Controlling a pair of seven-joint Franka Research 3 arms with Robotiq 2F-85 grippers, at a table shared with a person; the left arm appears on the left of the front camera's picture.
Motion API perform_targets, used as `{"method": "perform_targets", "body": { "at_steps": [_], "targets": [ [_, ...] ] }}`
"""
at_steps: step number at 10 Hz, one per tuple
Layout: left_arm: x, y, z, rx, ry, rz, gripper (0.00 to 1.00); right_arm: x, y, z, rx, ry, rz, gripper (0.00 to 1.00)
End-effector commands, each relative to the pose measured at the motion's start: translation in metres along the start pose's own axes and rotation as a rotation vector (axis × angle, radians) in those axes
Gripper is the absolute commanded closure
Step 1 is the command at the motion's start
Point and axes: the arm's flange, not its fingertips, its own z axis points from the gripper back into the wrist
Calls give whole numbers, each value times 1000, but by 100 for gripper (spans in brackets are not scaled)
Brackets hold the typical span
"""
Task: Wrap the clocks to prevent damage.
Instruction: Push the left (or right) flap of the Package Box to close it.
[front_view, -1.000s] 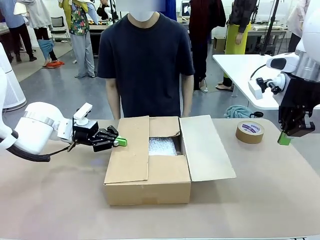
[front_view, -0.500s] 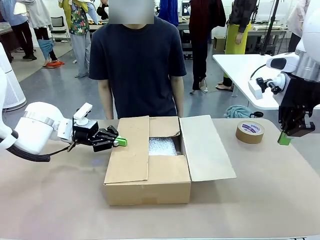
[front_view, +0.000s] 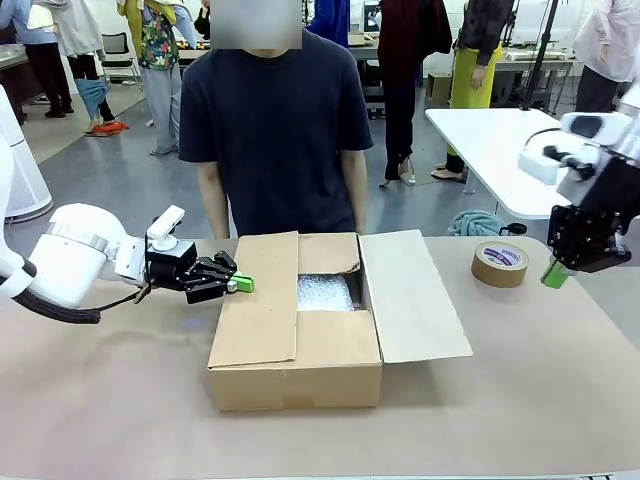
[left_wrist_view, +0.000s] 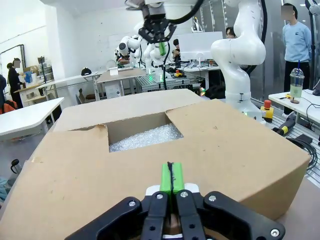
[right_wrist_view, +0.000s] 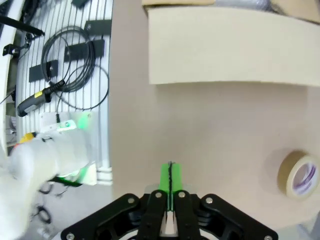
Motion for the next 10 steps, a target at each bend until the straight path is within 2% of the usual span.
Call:
{"method": "perform_targets", "body": {
  "at_steps": [1,3,6,9,10],
  "targets": [
    [-1,0,-1,0,5,-1,100,-52,-49,-7,106,-417,111,99],
    [-1,0,-1,0,5,-1,100,-93,-69,-31,51,-633,57,99],
    [-1,0,-1,0,5,-1,100,-97,-82,-79,17,-603,-92,99],
    [-1,0,-1,0,5,-1,100,-90,-89,-96,27,-600,-153,99],
    [-1,0,-1,0,5,-1,100,-86,-83,-87,60,-576,-173,99]
  ]
}}
